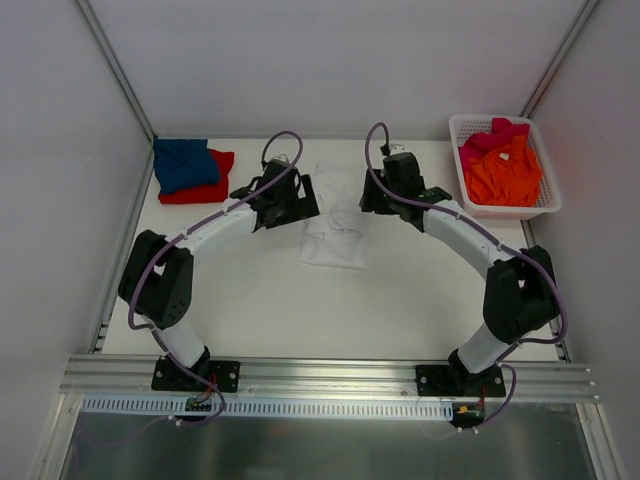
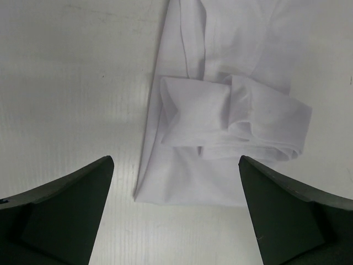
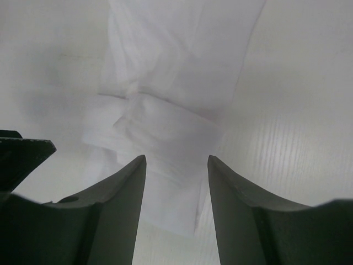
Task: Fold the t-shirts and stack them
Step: Fold the tshirt
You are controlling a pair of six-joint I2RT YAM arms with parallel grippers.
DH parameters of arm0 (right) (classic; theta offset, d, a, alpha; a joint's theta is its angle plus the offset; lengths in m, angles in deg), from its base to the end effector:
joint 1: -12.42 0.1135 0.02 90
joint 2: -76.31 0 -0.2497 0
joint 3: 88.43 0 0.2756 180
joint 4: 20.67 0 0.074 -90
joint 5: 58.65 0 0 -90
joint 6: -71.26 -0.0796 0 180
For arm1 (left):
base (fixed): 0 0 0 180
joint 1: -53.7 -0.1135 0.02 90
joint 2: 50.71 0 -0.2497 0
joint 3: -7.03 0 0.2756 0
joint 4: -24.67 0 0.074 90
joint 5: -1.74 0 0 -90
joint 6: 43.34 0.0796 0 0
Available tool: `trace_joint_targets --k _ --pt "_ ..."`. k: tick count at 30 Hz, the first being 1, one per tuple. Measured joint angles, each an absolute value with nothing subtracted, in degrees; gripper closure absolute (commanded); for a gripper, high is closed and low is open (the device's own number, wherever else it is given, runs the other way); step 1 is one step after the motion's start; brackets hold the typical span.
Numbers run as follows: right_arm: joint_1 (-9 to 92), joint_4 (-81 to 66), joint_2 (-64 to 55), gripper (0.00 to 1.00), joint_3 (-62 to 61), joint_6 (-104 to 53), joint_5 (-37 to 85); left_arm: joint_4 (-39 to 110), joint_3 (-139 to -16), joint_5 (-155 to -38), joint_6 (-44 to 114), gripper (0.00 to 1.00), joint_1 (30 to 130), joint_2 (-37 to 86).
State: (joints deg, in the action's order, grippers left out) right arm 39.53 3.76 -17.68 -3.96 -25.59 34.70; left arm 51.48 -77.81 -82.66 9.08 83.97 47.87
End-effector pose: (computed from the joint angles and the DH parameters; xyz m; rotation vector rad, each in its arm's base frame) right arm 0.3906 0.1948 0.2313 -0.3492 2.1472 0.2773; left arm 0.3851 -0.2158 0.1953 -0.2006 2.3180 -0.5034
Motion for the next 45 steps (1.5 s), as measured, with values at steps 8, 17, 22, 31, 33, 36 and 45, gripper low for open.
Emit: trace_joint_targets --k 8,17,22,31,33,36,45 --pt "47.0 3.2 -16.2 0.48 -12.1 -28.5 34.6 51.3 -68.9 -82.7 6.4 0.01 84.2 43.9" --pt "48.7 2.6 -16.4 0.48 -13.9 -30.7 34.5 51.1 -66.9 -82.2 4.9 0.01 86.0 45.2" --pt "48.7 1.4 -17.9 0.49 -13.9 -31.1 34.2 51.2 -66.9 -82.2 4.4 0.01 86.0 48.1" --pt "48.7 0.1 -21.0 0.49 -14.6 -31.6 33.6 51.2 -66.9 -82.2 4.1 0.01 86.4 50.3" --pt "48.7 -0.2 -21.9 0.49 -14.6 -31.6 33.4 51.1 -67.0 -82.2 4.2 0.01 86.4 50.3" --pt "48.7 -0.5 -23.4 0.49 -14.6 -31.6 33.4 51.1 -67.0 -82.2 4.1 0.01 86.4 50.4" --pt "48.7 -1.5 -27.1 0.49 -12.9 -31.6 32.6 51.1 -67.3 -82.2 4.2 0.01 86.4 50.8"
